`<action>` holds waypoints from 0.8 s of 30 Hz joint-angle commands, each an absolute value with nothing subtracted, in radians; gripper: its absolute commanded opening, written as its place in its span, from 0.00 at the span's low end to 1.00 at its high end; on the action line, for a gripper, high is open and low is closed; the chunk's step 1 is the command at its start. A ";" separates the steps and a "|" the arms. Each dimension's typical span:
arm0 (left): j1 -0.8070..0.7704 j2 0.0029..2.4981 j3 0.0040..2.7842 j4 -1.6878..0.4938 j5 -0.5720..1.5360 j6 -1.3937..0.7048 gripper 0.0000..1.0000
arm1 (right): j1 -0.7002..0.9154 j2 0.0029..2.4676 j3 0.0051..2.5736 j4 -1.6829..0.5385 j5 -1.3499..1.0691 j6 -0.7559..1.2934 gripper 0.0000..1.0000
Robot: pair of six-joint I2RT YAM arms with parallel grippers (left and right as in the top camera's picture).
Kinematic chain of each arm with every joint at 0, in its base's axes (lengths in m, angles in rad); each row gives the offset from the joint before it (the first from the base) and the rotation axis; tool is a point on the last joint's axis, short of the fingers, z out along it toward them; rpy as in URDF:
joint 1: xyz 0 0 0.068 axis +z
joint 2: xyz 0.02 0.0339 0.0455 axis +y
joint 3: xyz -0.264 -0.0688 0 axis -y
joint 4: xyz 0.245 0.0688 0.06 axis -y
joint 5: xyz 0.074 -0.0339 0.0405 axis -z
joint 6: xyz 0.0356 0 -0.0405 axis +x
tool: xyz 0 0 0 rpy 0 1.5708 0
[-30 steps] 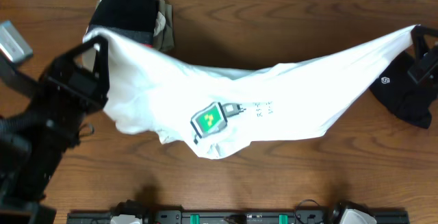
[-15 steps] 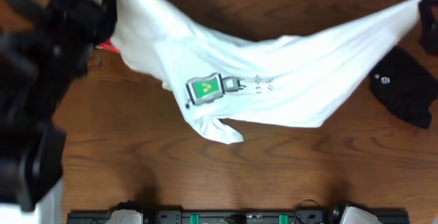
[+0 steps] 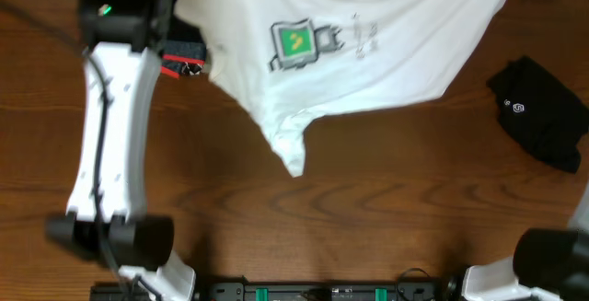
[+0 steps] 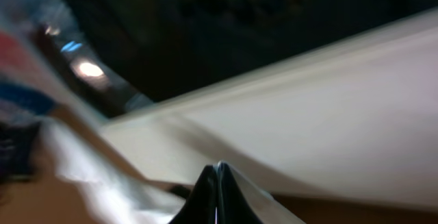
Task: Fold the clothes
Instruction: 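Lift the shirt high with both grippers, stretching it between them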
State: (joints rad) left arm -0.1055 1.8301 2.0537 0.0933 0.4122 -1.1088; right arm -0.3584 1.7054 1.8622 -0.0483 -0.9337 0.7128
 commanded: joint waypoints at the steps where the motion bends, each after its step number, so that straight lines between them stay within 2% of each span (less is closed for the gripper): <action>1: -0.091 1.877 2.069 0.178 0.411 -1.278 0.06 | -0.386 1.756 1.877 0.172 -1.070 1.045 0.01; 4: -0.077 1.887 2.074 0.226 0.411 -1.294 0.06 | -0.420 1.783 1.877 0.472 -1.104 1.272 0.02; 6: -0.065 1.885 2.107 0.227 0.445 -1.292 0.06 | -0.449 1.784 1.878 0.564 -1.121 1.340 0.02; 13: -0.054 1.873 2.230 0.154 0.809 -1.277 0.06 | -0.515 1.779 1.881 0.539 -1.388 1.351 0.02; 16: -0.075 1.866 2.230 -0.034 0.984 -1.255 0.06 | -0.513 1.779 1.880 0.479 -1.501 1.345 0.02; 19: -0.100 1.866 2.230 -0.348 1.065 -1.092 0.06 | -0.513 1.778 1.862 0.451 -1.560 1.345 0.02; 21: -0.120 1.866 2.230 -0.638 1.026 -0.945 0.06 | -0.513 1.776 1.835 0.432 -1.560 1.349 0.01; 24: -0.142 1.866 2.229 -0.938 0.867 -0.778 0.06 | -0.513 1.776 1.790 0.430 -1.560 1.345 0.01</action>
